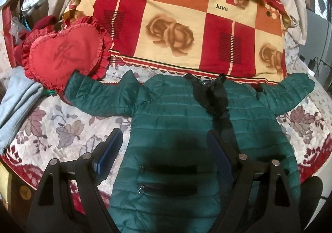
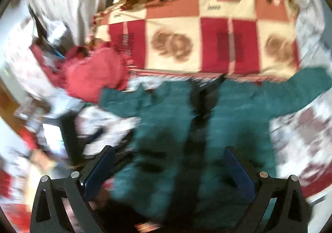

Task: Fold large clothes
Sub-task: 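Move both tools over the green puffer jacket spread on the bed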

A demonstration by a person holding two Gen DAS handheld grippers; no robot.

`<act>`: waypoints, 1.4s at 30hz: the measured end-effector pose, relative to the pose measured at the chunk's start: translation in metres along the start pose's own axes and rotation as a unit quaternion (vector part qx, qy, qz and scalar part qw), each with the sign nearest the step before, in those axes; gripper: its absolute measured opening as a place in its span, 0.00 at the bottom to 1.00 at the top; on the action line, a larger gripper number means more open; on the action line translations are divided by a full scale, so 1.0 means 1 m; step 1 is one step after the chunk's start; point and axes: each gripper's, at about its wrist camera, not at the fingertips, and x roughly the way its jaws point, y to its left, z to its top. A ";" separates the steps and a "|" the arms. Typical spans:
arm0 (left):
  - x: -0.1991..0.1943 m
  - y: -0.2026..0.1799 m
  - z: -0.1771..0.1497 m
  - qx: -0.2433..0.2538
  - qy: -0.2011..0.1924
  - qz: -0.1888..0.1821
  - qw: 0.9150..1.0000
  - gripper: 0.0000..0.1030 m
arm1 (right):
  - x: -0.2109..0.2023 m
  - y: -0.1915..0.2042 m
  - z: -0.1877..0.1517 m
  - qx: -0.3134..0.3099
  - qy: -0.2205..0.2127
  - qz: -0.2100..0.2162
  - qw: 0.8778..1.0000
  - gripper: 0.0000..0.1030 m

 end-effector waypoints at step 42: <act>0.025 -0.023 -0.001 -0.014 0.013 0.019 1.000 0.81 | 0.080 -0.027 -0.022 0.017 0.015 -0.093 0.995 1.00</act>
